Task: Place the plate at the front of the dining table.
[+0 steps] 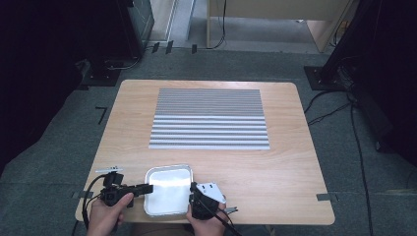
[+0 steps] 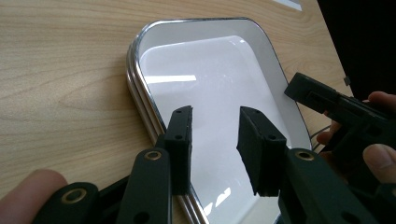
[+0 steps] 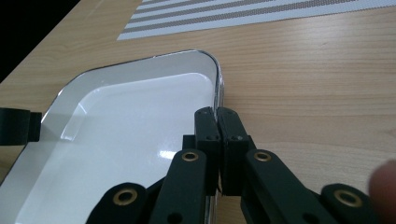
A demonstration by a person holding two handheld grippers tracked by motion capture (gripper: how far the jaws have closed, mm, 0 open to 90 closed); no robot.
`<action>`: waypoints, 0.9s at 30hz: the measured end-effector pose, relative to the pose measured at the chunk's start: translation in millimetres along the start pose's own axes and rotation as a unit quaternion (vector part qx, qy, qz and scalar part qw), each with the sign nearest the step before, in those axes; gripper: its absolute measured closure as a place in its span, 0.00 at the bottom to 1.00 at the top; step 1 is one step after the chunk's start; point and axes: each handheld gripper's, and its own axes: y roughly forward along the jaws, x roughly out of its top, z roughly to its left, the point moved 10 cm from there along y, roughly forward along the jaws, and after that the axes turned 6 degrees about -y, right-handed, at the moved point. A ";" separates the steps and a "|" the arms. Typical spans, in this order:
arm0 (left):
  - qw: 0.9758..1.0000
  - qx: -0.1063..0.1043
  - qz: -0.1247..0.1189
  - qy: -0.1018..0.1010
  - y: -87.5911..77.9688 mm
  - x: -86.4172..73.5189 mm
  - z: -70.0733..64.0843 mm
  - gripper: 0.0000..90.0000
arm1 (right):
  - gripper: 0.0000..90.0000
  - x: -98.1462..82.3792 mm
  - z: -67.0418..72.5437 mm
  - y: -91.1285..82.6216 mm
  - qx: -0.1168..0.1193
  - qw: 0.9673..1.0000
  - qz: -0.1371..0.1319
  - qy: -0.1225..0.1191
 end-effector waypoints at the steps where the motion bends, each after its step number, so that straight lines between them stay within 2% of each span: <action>1: 1.000 0.001 -0.001 0.000 -0.2 0.2 0.4 0.73 | 1.00 1.1 -0.5 -0.3 -0.003 1.000 -0.003 0.004; 12: 1.000 0.007 -0.004 0.001 0.3 0.4 0.4 0.72 | 1.00 15.2 -5.3 -9.0 -0.006 0.999 -0.035 0.025; 16: 1.000 0.011 0.000 0.006 3.4 -1.2 -2.0 0.72 | 1.00 18.3 -10.6 -12.4 -0.015 0.999 -0.042 0.029; 17: 1.000 0.027 0.004 0.012 5.9 -2.9 -2.1 0.72 | 1.00 18.2 -12.0 -12.8 -0.016 0.999 -0.043 0.028; 18: 0.999 0.033 0.007 0.015 7.3 -3.7 -2.5 0.72 | 1.00 18.1 -13.5 -13.0 -0.017 0.998 -0.044 0.029; 20: 0.999 0.036 0.008 0.017 8.4 -4.3 -2.7 0.72 | 1.00 17.7 -15.3 -13.4 -0.019 0.998 -0.044 0.031; 21: 0.999 0.046 0.016 0.020 12.2 -6.7 -3.6 0.72 | 1.00 16.8 -18.3 -14.0 -0.021 0.998 -0.045 0.034; 25: 0.997 0.063 0.030 0.025 20.8 -12.0 -5.6 0.74 | 1.00 13.7 -21.3 -13.6 -0.023 0.998 -0.042 0.035; 27: 0.996 0.073 0.047 0.033 26.1 -17.1 -5.8 0.76 | 1.00 13.2 -21.9 -14.0 -0.023 0.998 -0.045 0.031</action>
